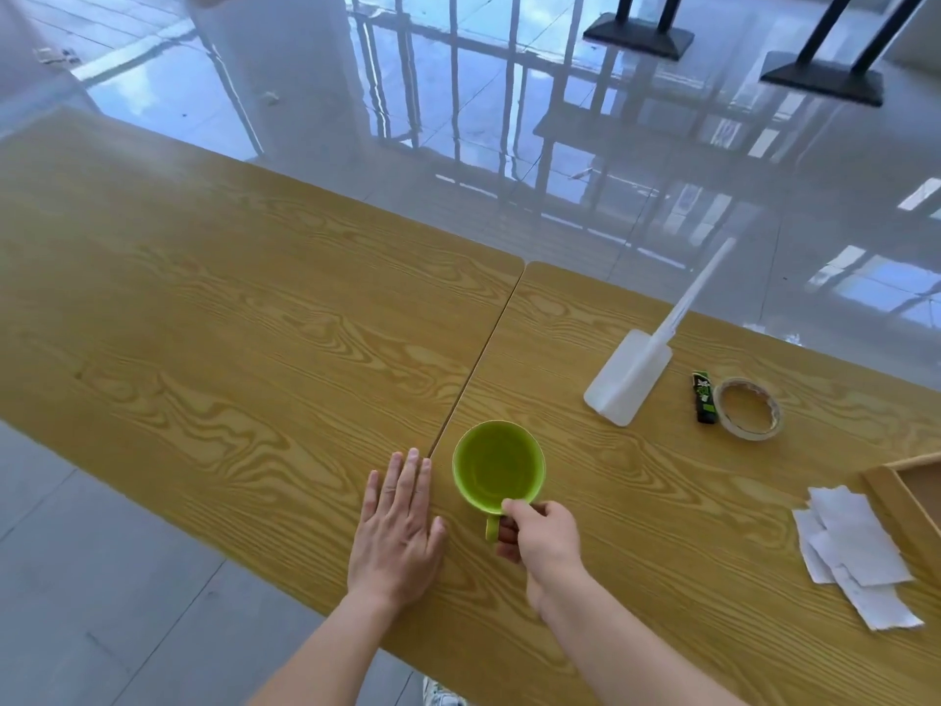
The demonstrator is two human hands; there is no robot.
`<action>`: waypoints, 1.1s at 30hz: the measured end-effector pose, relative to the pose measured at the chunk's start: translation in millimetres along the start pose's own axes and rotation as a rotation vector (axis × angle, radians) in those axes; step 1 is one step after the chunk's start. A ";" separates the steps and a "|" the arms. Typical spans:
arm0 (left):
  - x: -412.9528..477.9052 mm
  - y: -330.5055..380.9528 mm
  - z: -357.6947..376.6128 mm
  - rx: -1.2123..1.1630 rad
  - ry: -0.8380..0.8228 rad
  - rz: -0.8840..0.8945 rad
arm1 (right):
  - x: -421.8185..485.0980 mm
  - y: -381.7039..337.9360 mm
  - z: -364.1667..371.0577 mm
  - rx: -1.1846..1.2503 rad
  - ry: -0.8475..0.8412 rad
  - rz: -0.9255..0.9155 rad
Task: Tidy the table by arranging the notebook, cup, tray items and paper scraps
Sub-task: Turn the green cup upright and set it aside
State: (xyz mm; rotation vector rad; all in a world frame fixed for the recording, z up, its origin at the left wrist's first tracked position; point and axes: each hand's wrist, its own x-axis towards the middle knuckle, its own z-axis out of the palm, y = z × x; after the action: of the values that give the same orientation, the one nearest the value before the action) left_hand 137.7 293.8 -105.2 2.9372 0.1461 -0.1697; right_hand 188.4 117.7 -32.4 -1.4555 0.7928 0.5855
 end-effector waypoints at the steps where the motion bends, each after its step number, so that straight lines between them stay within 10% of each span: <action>1: 0.0 0.4 0.1 0.002 0.002 -0.002 | -0.1 1.1 2.6 0.007 -0.002 0.002; 33: -0.9 2.4 -3.9 0.000 -0.009 -0.015 | 7.6 -5.2 36.4 0.237 -0.069 0.062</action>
State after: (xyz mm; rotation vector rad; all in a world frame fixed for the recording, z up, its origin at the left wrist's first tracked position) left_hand 137.6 292.2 -100.9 2.9356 0.1661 -0.1848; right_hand 201.4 152.6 -36.9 -1.1919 0.8262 0.5652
